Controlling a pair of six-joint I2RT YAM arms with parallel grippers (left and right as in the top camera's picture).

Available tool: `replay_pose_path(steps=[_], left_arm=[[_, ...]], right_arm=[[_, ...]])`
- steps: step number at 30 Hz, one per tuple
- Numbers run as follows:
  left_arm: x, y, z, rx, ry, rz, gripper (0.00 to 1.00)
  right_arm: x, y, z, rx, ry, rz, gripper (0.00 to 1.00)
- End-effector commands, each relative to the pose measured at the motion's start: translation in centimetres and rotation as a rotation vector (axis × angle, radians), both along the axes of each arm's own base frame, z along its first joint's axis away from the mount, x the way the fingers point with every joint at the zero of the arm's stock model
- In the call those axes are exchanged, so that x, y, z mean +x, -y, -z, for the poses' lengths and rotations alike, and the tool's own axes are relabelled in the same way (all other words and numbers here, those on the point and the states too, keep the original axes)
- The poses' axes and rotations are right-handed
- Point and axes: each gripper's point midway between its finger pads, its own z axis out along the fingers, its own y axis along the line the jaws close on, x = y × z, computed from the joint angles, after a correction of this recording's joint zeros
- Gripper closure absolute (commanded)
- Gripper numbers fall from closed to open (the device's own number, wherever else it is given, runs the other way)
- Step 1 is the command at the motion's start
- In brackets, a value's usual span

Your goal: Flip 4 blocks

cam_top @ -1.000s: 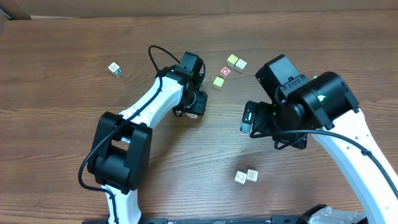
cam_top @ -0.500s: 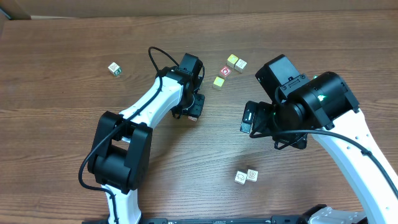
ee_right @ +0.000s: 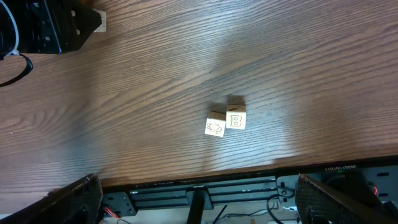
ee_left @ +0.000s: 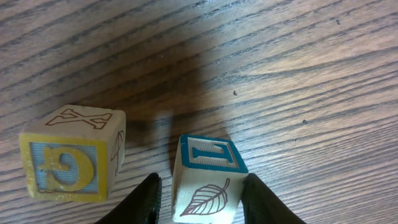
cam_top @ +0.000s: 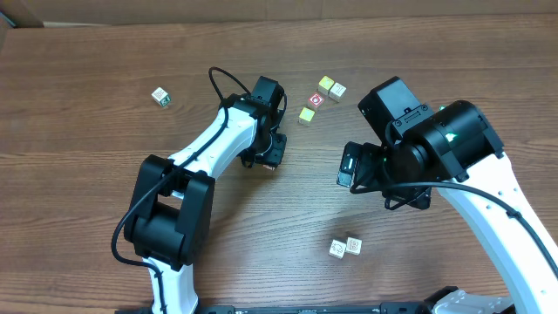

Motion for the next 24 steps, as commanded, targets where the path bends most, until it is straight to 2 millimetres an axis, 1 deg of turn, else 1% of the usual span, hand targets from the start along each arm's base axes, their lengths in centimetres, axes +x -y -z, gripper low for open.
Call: replay_pose_path(steps=[1, 3, 7, 9, 10, 14, 17, 19, 24], left_arm=[[-0.4, 0.2, 0.8, -0.002, -0.026, 0.023, 0.69], [-0.4, 0.2, 0.8, -0.003, -0.027, 0.023, 0.76], [-0.5, 0.3, 0.8, -0.004, -0.028, 0.023, 0.77], [-0.5, 0.2, 0.8, -0.003, -0.029, 0.023, 0.86], [-0.5, 0.2, 0.8, -0.003, -0.030, 0.022, 0.96], [-0.6, 0.2, 0.8, -0.002, -0.036, 0.015, 0.96], [-0.7, 0.0, 0.3, 0.002, -0.051, -0.007, 0.96], [-0.7, 0.0, -0.5, 0.000, -0.052, -0.021, 0.96], [-0.1, 0.6, -5.0, -0.048, -0.005, -0.047, 0.96]], right_arm=[[-0.1, 0.0, 0.1, -0.004, 0.001, -0.001, 0.00], [-0.1, 0.0, 0.1, -0.004, 0.001, -0.002, 0.00], [-0.2, -0.1, 0.0, 0.001, -0.001, -0.002, 0.00], [-0.2, -0.1, 0.0, 0.001, -0.002, -0.003, 0.00], [-0.2, -0.1, 0.0, 0.001, -0.002, -0.003, 0.00], [-0.2, -0.1, 0.0, 0.002, -0.001, -0.003, 0.00], [-0.1, -0.1, 0.0, 0.001, -0.001, -0.002, 0.00], [-0.1, -0.1, 0.0, 0.002, 0.000, -0.002, 0.00], [0.0, 0.0, 0.0, -0.004, 0.004, -0.001, 0.00]])
